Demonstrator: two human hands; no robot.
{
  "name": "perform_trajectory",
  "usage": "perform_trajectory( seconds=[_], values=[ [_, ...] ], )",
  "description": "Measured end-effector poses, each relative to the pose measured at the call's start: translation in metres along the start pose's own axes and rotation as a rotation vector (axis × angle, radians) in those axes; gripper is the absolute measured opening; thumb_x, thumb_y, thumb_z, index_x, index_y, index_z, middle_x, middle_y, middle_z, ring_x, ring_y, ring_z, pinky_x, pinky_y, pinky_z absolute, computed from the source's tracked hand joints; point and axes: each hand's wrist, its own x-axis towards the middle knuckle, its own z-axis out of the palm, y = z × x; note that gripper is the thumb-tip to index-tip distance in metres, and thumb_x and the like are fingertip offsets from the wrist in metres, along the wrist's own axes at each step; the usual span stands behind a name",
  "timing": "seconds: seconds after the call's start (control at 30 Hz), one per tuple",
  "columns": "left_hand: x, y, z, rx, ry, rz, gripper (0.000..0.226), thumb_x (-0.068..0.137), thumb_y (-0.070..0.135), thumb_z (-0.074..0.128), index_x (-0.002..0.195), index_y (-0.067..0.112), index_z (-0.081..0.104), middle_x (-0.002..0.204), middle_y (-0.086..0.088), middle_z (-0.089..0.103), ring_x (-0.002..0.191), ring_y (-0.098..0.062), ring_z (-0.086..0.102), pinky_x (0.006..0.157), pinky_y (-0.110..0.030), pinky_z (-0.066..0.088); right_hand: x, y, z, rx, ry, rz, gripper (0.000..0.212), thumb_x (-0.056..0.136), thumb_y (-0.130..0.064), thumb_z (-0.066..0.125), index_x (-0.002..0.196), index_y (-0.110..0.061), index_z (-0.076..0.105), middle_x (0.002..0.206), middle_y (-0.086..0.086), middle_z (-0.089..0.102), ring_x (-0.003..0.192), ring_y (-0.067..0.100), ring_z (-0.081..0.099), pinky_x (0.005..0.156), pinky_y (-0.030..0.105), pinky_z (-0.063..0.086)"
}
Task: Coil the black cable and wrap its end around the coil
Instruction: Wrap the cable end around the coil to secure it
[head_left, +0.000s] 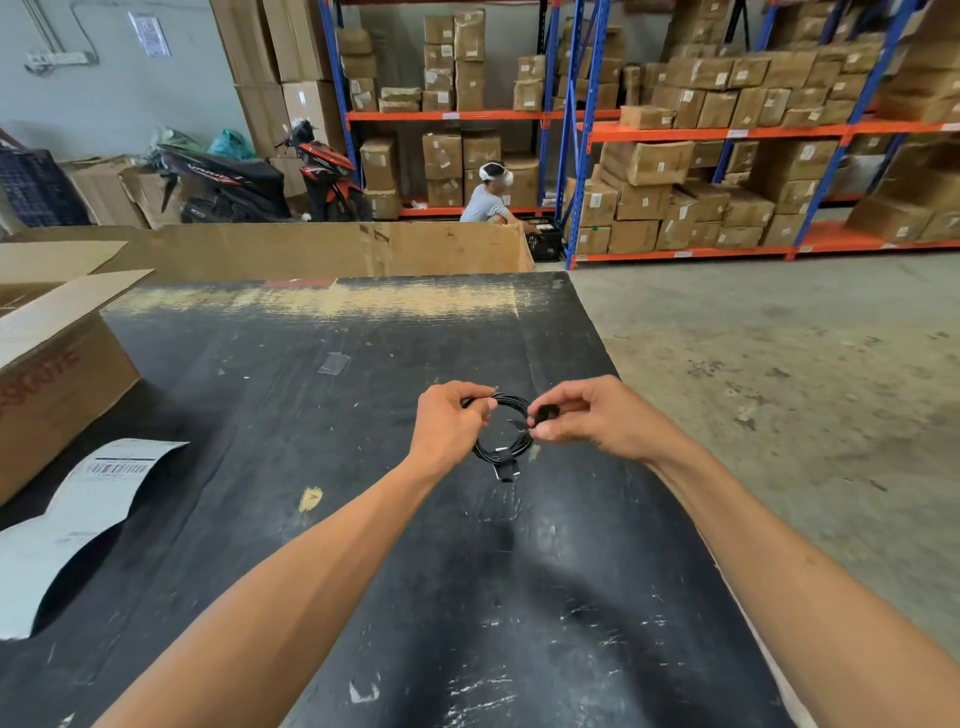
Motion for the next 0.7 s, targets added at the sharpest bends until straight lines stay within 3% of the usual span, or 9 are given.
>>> perform_trajectory(
  seconds=[0.1,0.23,0.37,0.5,0.6,0.7],
  values=[
    [0.000,0.009,0.005,-0.009,-0.012,0.046,0.012,0.086,0.011,0.069,0.095,0.013,0.076,0.072,-0.005,0.073,0.065,-0.010,0.069,0.068,-0.019,0.053,0.002,-0.003,0.010,0.026,0.038,-0.005,0.015,0.091,0.009,0.070,0.096,-0.003,0.077,0.085,0.014,0.079,0.081,0.018,0.080,0.076,0.021,0.061],
    [-0.003,0.015,0.009,-0.021,-0.054,0.096,0.013,0.086,0.010,0.068,0.095,0.016,0.075,0.083,-0.003,0.073,0.072,-0.013,0.071,0.077,-0.029,0.057,0.004,0.003,0.021,-0.039,0.174,-0.034,0.013,0.090,0.003,0.075,0.092,-0.010,0.078,0.081,0.012,0.079,0.074,0.015,0.079,0.075,0.023,0.062],
    [-0.006,0.020,0.010,-0.031,-0.045,0.125,0.018,0.085,0.007,0.067,0.089,0.023,0.074,0.086,-0.002,0.071,0.078,-0.016,0.070,0.079,-0.033,0.057,0.007,0.008,0.027,-0.352,0.313,-0.099,0.019,0.079,-0.006,0.083,0.088,-0.022,0.081,0.074,-0.007,0.077,0.066,0.000,0.072,0.067,0.011,0.052],
    [-0.010,0.028,0.015,-0.091,-0.017,0.114,0.013,0.084,0.008,0.068,0.091,0.015,0.076,0.083,-0.003,0.074,0.076,-0.016,0.071,0.077,-0.036,0.059,0.008,0.012,0.035,-0.631,0.516,-0.348,0.013,0.085,-0.014,0.081,0.089,-0.026,0.082,0.092,-0.005,0.065,0.069,0.014,0.060,0.057,0.033,0.050],
    [-0.012,0.035,0.016,-0.148,-0.005,0.108,0.011,0.083,0.008,0.069,0.093,0.011,0.074,0.079,-0.004,0.076,0.070,-0.016,0.072,0.074,-0.035,0.061,0.007,0.013,0.037,-0.686,0.654,-0.418,0.013,0.086,-0.017,0.081,0.086,-0.029,0.079,0.096,-0.004,0.052,0.068,0.011,0.050,0.047,0.034,0.048],
    [-0.009,0.037,0.013,-0.168,-0.025,0.116,0.008,0.084,0.008,0.070,0.089,0.012,0.074,0.077,-0.006,0.075,0.070,-0.018,0.072,0.074,-0.033,0.060,0.008,0.013,0.032,-0.667,0.706,-0.433,0.017,0.084,-0.012,0.082,0.085,-0.028,0.078,0.111,-0.002,0.054,0.082,0.014,0.054,0.054,0.036,0.052]
  ],
)
